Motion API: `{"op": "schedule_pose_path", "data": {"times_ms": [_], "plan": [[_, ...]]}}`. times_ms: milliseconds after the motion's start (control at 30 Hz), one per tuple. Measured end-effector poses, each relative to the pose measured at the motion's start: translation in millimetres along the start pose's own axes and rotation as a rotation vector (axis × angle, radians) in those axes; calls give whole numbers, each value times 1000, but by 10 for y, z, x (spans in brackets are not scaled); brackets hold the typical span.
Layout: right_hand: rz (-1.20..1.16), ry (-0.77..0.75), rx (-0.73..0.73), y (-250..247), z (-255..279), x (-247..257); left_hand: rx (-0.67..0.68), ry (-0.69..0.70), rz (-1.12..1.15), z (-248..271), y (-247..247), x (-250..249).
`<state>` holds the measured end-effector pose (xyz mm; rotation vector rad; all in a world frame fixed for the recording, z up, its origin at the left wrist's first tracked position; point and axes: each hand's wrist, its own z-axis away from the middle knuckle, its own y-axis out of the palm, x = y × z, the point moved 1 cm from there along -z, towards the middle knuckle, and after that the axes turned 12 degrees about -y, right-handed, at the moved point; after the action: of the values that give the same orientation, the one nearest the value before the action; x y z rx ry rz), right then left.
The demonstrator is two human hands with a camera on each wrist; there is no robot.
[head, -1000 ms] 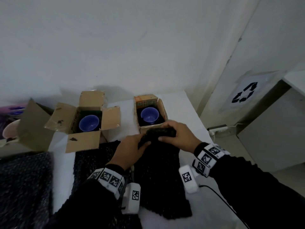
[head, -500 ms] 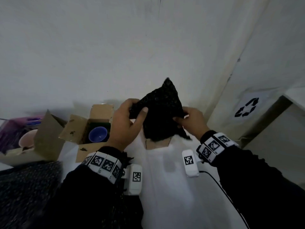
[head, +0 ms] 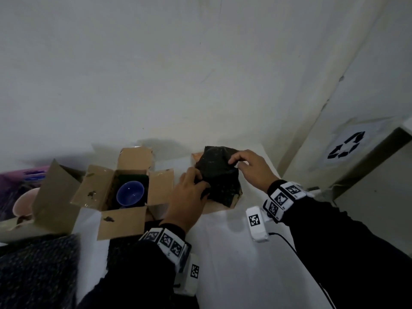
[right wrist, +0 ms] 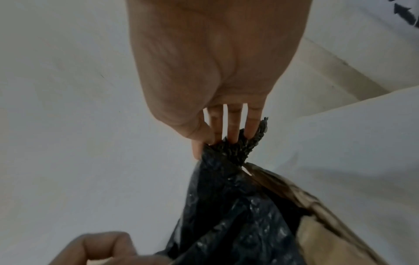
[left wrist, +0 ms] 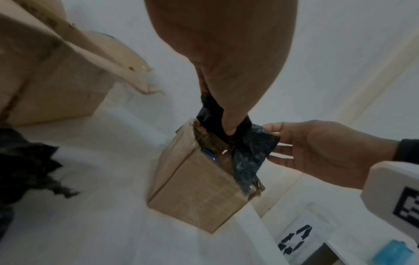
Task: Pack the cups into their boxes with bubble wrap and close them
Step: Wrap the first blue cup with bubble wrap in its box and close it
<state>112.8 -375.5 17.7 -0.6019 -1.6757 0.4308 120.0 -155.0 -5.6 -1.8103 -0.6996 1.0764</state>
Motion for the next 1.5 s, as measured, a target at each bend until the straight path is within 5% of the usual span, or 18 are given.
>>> {"op": "schedule_pose_path", "data": {"times_ms": [133, 300, 467, 633, 800, 1000, 1133, 1400, 1500], "plan": [[130, -127, -49, 47, 176, -128, 22, -31, -121, -85, 177, -49], [397, -293, 258, 216, 330, -249, 208, -164, -10, -158, 312, -90], [634, -402, 312, 287, 311, -309, 179, 102, -274, -55, 377, 24], [732, -538, 431, 359, 343, -371, 267, 172, -412, 29, 432, 191], [920, -455, 645, 393, 280, -225, 288, 152, -544, -48, 490, 165], [1017, -366, 712, 428, 369, -55, 332, 265, -453, 56, 438, 180], [1051, -308, 806, 478, 480, -6, 361, 215, -521, 185, 454, 188], [916, -254, 862, 465, 606, 32, 530, 145, -565, 144, 454, 32], [658, -160, 633, 351, 528, 12, 631, 151, -590, 64, 373, -17]]}}
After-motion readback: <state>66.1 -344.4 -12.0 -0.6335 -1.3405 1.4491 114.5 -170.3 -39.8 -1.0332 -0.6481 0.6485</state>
